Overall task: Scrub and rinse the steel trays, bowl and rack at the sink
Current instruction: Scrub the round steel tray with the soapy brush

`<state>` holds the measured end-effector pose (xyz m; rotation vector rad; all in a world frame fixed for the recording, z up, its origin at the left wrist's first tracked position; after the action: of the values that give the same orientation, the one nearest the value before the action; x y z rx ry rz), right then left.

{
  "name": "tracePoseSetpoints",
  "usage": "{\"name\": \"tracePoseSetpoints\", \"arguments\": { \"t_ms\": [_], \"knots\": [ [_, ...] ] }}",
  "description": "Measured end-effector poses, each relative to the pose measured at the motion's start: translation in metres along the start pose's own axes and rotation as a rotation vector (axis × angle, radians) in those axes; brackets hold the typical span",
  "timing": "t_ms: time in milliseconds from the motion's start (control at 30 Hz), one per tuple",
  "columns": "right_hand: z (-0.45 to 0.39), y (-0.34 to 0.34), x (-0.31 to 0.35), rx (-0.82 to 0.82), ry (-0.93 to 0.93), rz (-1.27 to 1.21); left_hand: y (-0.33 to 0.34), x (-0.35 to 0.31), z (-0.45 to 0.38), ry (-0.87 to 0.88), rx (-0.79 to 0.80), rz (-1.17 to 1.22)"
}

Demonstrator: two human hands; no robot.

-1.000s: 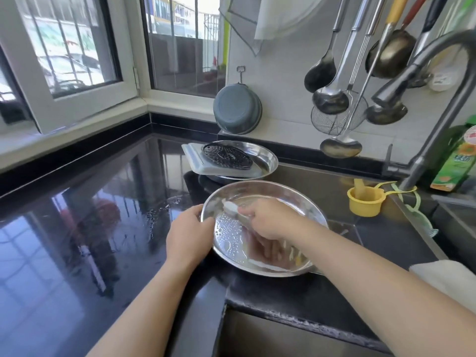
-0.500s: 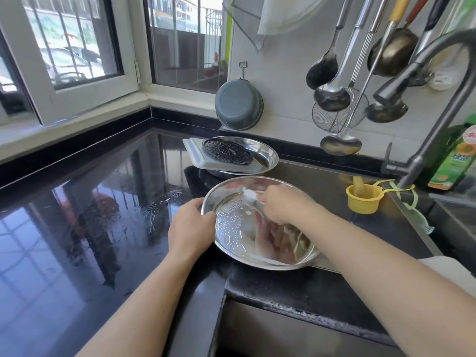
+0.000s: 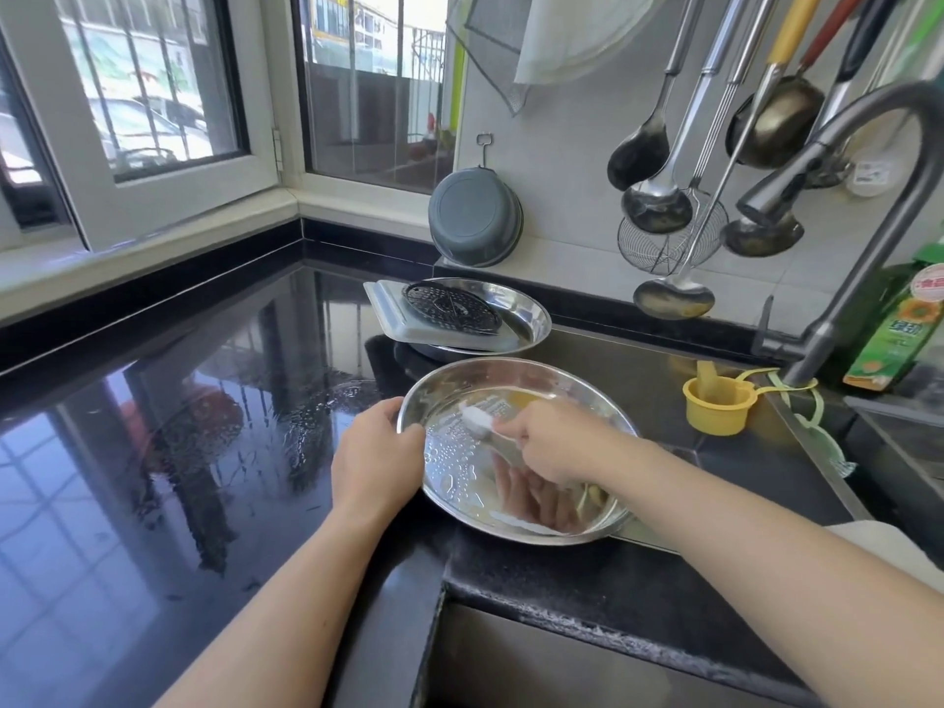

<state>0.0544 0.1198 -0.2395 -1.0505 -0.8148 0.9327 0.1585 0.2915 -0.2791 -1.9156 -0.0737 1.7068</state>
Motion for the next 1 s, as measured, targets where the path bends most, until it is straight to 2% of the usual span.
{"name": "tracePoseSetpoints", "arguments": {
  "t_ms": [200, 433, 567, 733, 1000],
  "knots": [
    [-0.026, -0.017, -0.043, -0.154, 0.243, 0.099, 0.000, -0.005, 0.003, 0.027, 0.017, 0.014],
    [-0.041, 0.005, 0.013, -0.110, 0.040, -0.043, -0.003, -0.007, 0.004, 0.030, 0.022, 0.044],
    [-0.043, -0.007, -0.013, -0.200, 0.161, 0.162, -0.004, -0.009, 0.004, 0.038, 0.020, 0.037],
    [-0.034, -0.016, -0.032, -0.250, 0.247, 0.260, -0.004, -0.007, 0.003, 0.031, 0.019, 0.043],
    [-0.014, -0.027, -0.061, -0.163, 0.334, 0.245, -0.002, -0.005, 0.002, 0.014, -0.006, -0.069]
  ]
}}
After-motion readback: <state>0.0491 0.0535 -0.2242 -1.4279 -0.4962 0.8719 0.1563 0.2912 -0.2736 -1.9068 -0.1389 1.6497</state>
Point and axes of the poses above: each hand's wrist, its own z-axis away from the middle knuckle, its own y-axis out of the palm, x = y × z, the point moved 9 cm from there along -z, towards the middle knuckle, and after that the axes turned 6 degrees about x, right-handed, at the moved point
